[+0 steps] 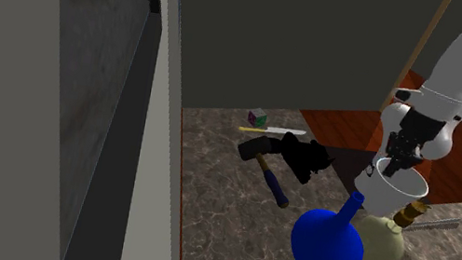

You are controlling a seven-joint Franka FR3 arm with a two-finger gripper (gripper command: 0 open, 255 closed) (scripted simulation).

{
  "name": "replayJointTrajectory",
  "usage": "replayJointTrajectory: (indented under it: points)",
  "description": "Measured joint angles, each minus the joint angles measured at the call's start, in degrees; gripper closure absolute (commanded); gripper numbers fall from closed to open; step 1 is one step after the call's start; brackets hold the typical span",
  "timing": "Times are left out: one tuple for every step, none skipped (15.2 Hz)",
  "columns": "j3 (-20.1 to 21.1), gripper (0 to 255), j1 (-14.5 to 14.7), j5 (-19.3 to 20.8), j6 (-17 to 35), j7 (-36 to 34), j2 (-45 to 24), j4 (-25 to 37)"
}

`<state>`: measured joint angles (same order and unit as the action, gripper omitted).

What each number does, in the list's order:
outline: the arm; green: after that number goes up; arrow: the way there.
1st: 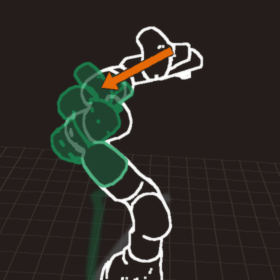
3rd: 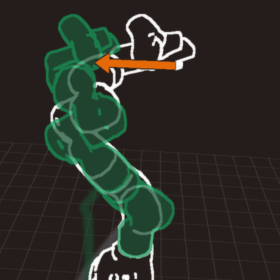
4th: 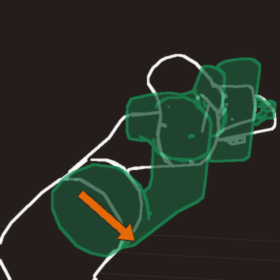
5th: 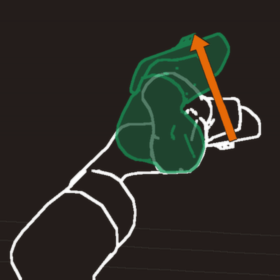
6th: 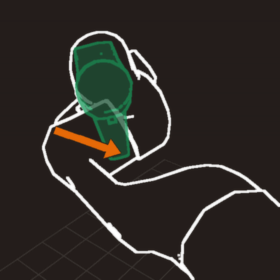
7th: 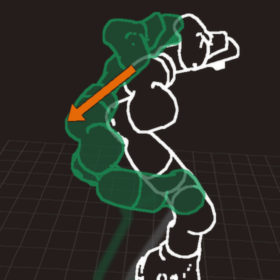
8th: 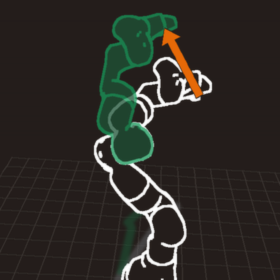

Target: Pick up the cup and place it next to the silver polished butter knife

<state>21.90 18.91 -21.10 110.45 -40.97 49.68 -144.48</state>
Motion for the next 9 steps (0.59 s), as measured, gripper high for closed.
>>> replayJointTrajectory:
  points:
    - [0.77, 255, 0.74, -0.6, -0.56, -1.1, 1.28, -0.5]
    - [1.7, 255, 1.42, -1.17, -1.46, -2.48, 2.19, -0.21]
    - [2.55, 255, 2.17, -1.81, -2.05, -3.69, 3.37, -0.54]
    - [3.72, 255, 2.73, -2.46, -2.52, -5.09, 3.7, -0.08]
    - [4.69, 255, 3.54, -3.2, -2.99, -6.41, 4.82, -0.46]
    - [5.85, 255, 4.24, -3.98, -3.15, -7.71, 5.49, -0.64]
    - [6.58, 255, 4.85, -4.45, -4.04, -8.96, 6.27, -0.25]
    - [7.74, 255, 5.6, -5.22, -4.49, -10.39, 7.03, -0.19]
    - [8.94, 255, 6.26, -5.95, -5.05, -11.9, 7.58, 0.2]
